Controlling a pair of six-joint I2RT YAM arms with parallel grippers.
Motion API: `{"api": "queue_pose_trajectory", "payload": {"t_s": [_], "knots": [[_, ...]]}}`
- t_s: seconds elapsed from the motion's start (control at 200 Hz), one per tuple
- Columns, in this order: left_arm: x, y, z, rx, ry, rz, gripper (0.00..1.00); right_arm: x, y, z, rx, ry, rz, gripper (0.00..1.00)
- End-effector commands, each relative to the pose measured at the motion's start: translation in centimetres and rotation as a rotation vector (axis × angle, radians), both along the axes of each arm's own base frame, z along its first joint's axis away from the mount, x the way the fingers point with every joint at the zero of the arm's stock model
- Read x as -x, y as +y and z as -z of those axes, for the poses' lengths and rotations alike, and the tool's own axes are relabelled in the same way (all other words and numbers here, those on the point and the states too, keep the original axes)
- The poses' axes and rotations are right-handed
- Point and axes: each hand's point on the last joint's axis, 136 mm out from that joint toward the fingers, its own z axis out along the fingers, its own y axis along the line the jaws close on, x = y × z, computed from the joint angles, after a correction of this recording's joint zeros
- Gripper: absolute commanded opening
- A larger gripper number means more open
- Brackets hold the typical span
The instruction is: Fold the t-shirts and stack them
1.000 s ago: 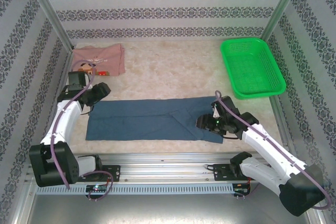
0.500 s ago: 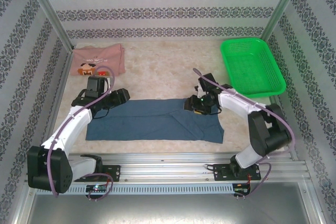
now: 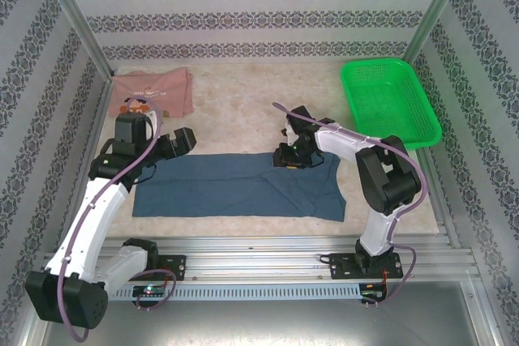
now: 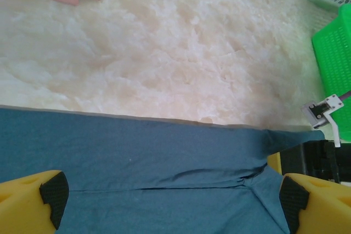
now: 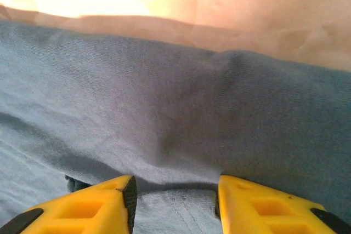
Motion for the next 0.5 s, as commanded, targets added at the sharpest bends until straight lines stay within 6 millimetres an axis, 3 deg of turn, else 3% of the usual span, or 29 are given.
{"api": "queue_pose_trajectory", "payload": {"t_s": [0.0, 0.115, 0.24, 0.345, 0.495], "knots": [[1.6, 0.8, 0.2, -0.063, 0.036, -0.01, 0.99, 0.8, 0.2, 0.6, 0.057, 0.01, -0.055, 0.4], [2.0, 1.2, 0.1, -0.079, 0.031, -0.019, 0.99, 1.4, -0.2, 0.9, 0.087, 0.011, -0.061, 0.29], [2.0, 1.7, 0.0, -0.099, 0.025, -0.04, 0.99, 1.7, -0.4, 0.6, 0.098, -0.01, -0.061, 0.26], [2.1, 1.9, 0.2, -0.112, 0.029, -0.043, 0.99, 2.3, 0.5, -0.2, 0.082, -0.028, -0.091, 0.22], [2.0, 2.4, 0.4, -0.13, 0.03, -0.057, 0.99, 3.5, 2.2, -1.2, 0.048, -0.033, -0.137, 0.06]]}}
